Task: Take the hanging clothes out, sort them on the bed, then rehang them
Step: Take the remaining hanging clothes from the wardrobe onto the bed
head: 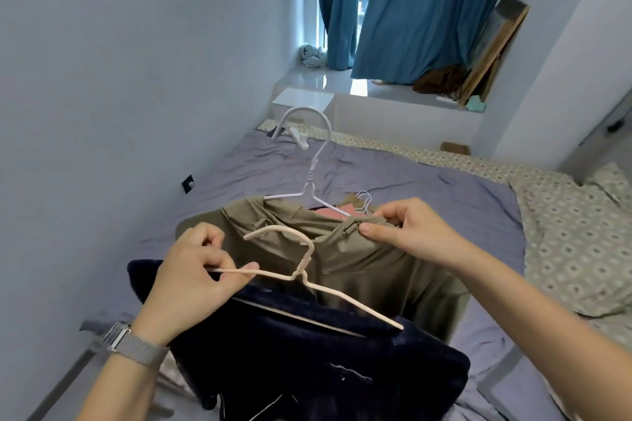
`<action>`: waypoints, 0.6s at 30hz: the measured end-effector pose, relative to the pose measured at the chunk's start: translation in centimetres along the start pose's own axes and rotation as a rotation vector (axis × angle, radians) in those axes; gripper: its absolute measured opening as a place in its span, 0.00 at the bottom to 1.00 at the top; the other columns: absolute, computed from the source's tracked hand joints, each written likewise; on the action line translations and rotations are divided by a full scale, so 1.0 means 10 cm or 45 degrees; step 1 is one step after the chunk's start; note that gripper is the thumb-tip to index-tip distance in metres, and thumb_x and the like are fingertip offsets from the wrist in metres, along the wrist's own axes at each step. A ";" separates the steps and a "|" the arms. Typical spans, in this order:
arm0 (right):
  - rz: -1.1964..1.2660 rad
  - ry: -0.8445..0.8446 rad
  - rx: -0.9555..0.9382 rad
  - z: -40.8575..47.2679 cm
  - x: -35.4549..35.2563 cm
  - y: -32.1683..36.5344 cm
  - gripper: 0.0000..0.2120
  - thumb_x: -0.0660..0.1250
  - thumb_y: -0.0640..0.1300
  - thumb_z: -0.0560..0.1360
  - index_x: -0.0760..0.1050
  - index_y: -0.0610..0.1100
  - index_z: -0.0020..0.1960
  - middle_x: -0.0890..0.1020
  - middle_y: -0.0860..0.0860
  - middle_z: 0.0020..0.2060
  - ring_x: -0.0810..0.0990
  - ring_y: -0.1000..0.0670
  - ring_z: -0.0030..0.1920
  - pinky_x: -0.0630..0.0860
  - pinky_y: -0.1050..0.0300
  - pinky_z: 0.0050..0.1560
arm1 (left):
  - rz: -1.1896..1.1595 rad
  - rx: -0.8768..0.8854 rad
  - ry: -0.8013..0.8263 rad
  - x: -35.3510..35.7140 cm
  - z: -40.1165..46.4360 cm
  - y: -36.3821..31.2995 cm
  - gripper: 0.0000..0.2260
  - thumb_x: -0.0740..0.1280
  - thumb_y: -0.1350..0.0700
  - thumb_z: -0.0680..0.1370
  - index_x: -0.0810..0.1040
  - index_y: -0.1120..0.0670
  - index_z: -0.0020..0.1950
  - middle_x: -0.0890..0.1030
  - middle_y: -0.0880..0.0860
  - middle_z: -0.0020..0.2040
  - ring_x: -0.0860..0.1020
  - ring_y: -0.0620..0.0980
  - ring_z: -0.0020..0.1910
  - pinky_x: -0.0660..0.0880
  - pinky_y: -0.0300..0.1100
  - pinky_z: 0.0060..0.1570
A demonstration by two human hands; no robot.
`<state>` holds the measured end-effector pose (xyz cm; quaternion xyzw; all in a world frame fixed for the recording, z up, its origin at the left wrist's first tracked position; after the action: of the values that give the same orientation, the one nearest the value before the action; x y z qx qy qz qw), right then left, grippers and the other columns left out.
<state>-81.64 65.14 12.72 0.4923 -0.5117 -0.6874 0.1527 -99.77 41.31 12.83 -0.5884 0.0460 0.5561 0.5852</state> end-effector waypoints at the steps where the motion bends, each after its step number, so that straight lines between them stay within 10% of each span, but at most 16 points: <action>1: 0.009 0.009 -0.009 0.10 -0.06 0.05 0.10 0.73 0.50 0.71 0.82 0.43 0.38 0.77 0.52 0.28 0.70 0.57 0.30 0.65 0.63 0.32 | -0.007 0.009 0.004 0.00 0.09 0.01 0.22 0.66 0.34 0.62 0.73 0.53 0.24 0.67 0.45 0.41 0.71 0.48 0.41 0.68 0.44 0.43; 15: 0.029 -0.099 0.199 1.89 -0.92 -1.82 0.29 0.72 0.59 0.64 0.77 0.30 0.40 0.76 0.43 0.33 0.73 0.49 0.37 0.66 0.54 0.41 | 0.046 -0.089 -0.023 0.86 0.88 0.19 0.18 0.71 0.37 0.63 0.73 0.48 0.22 0.66 0.42 0.39 0.69 0.45 0.38 0.66 0.33 0.38; 18: -0.180 -0.101 0.143 2.31 -1.02 -2.24 0.16 0.69 0.55 0.70 0.76 0.42 0.34 0.75 0.52 0.29 0.73 0.51 0.35 0.66 0.56 0.38 | 0.121 -0.174 -0.043 1.13 1.15 0.11 0.18 0.65 0.33 0.61 0.74 0.47 0.22 0.67 0.41 0.40 0.69 0.45 0.39 0.64 0.37 0.38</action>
<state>-89.56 94.77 -1.28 0.5072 -0.5192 -0.6856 0.0553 -103.17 56.20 7.61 -0.6147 0.0260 0.5949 0.5173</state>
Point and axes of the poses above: each hand's wrist, its own z-axis towards the middle knuckle, its own x-axis out of the palm, y = z × x, the point moved 6 cm from there along z, towards the middle knuckle
